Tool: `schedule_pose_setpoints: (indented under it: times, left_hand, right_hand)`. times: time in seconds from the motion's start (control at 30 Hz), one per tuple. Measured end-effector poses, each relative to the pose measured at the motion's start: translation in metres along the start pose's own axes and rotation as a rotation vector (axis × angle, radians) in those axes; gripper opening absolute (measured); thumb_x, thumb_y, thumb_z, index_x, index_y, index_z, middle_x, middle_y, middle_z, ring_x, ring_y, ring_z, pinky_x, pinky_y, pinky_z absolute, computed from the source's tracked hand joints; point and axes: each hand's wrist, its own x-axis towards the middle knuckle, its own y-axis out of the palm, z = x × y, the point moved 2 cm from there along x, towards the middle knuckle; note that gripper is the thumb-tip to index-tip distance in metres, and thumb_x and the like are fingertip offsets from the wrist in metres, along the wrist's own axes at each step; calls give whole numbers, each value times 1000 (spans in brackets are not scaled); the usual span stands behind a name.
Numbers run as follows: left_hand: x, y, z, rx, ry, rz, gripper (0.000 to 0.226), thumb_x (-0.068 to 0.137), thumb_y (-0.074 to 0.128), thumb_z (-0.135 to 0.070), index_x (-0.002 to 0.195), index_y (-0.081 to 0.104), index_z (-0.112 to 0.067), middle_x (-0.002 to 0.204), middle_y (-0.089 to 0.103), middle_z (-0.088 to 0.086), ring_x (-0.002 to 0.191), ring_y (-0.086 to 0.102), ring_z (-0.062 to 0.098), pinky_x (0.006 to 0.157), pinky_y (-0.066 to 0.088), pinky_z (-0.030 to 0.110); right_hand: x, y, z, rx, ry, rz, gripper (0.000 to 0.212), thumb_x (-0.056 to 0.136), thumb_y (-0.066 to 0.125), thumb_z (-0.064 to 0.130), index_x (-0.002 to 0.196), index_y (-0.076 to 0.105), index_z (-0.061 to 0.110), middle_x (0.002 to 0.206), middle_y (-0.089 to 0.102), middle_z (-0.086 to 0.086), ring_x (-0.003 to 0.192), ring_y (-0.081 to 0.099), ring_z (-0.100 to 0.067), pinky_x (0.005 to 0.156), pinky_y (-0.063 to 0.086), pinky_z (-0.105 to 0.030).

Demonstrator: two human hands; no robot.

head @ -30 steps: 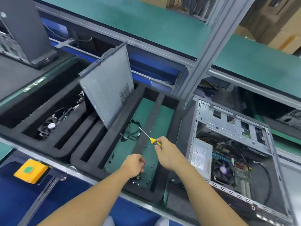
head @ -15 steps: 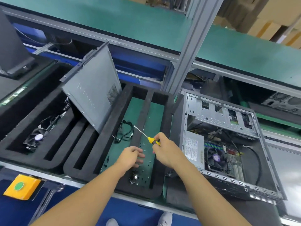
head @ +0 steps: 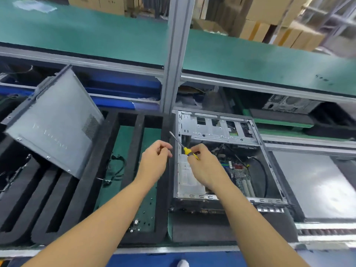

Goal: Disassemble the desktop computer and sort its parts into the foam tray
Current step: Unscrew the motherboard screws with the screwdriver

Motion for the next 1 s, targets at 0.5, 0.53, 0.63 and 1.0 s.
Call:
schedule_pose_setpoints:
  times: [0.5, 0.53, 0.63, 1.0]
  left_hand:
    - [22, 108, -22, 595, 144, 171, 20, 94, 50, -13, 99, 64, -26, 103, 61, -9, 89, 58, 5, 79, 47, 24]
    - [25, 112, -23, 636, 147, 158, 20, 93, 49, -15, 99, 64, -27, 103, 61, -9, 88, 59, 6, 80, 48, 26]
    - [36, 121, -23, 789, 107, 177, 16, 94, 48, -21, 96, 62, -29, 102, 63, -9, 78, 58, 6, 75, 51, 32]
    - [82, 165, -6, 1161, -174, 574, 41, 93, 48, -28, 131, 58, -15, 129, 62, 7, 111, 61, 26, 96, 51, 42]
  right_hand:
    - [30, -113, -120, 44, 121, -38, 9, 94, 47, 31, 102, 46, 27, 85, 70, -5, 64, 56, -22, 59, 44, -35]
    - [33, -115, -128, 45, 123, -36, 12, 95, 46, 31, 106, 47, 26, 83, 69, -4, 61, 55, -19, 57, 42, -33]
    - [37, -118, -149, 40, 116, -18, 11, 96, 46, 33, 105, 48, 27, 76, 65, -1, 55, 50, -15, 51, 37, -28]
    - [42, -131, -188, 160, 117, -77, 5, 96, 44, 36, 97, 49, 36, 67, 58, 6, 50, 46, -8, 52, 38, -29]
